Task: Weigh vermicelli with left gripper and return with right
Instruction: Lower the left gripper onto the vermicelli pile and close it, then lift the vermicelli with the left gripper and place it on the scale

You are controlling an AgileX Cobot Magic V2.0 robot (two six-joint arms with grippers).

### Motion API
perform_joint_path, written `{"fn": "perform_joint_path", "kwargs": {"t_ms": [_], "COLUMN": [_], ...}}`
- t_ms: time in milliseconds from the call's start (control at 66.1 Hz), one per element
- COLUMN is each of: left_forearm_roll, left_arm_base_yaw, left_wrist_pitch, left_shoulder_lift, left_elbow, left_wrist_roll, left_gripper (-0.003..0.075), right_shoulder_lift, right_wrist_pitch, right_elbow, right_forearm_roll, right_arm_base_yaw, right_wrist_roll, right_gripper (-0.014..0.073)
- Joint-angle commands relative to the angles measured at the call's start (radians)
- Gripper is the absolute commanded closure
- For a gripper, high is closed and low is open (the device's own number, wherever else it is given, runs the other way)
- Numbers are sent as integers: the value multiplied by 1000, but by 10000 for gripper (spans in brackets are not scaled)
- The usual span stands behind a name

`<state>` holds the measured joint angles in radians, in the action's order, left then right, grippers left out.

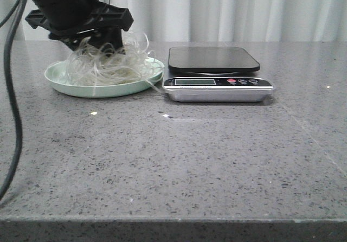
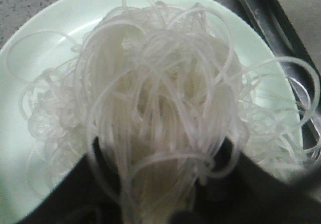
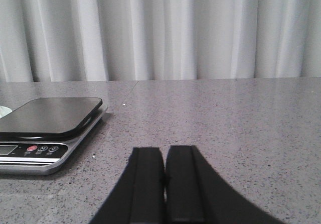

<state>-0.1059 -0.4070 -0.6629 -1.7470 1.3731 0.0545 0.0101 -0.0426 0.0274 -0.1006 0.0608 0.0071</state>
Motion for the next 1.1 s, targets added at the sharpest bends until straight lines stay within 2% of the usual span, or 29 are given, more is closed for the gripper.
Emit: {"fn": "perform_joint_path", "kwargs": {"t_ms": [0, 136, 287, 499, 771, 892, 983, 998, 1013, 1089], "left_forearm_roll": [-10, -74, -119, -119, -119, -119, -119, -119, -119, -119], "left_arm_base_yaw": [-10, -15, -72, -163, -201, -203, -203, -203, -203, -203], "left_wrist_pitch": [-9, -33, -28, 13, 4, -20, -48, -51, -53, -53], "left_shoulder_lift": [32, 35, 35, -11, -150, -187, -202, -203, -205, -202], "left_elbow": [101, 240, 396, 479, 521, 521, 521, 521, 521, 521], "left_wrist_roll": [-2, -2, -2, 2, 2, 2, 2, 2, 2, 2], "left_gripper": [566, 592, 594, 594, 577, 487, 355, 311, 311, 210], "right_shoulder_lift": [16, 16, 16, 16, 17, 17, 17, 17, 17, 17], "right_wrist_pitch": [-77, -77, -77, -77, -77, -77, -77, -77, -77, -77], "right_elbow": [-7, -7, -7, -7, -7, -7, -7, -7, -7, -7], "right_forearm_roll": [0, 0, 0, 0, 0, 0, 0, 0, 0, 0], "right_arm_base_yaw": [-7, -7, -7, -7, -7, -7, -7, -7, -7, -7], "right_wrist_roll": [-7, -7, -7, -7, -7, -7, -7, -7, -7, -7], "right_gripper": [425, 425, 425, 425, 425, 425, 425, 425, 425, 425]}}
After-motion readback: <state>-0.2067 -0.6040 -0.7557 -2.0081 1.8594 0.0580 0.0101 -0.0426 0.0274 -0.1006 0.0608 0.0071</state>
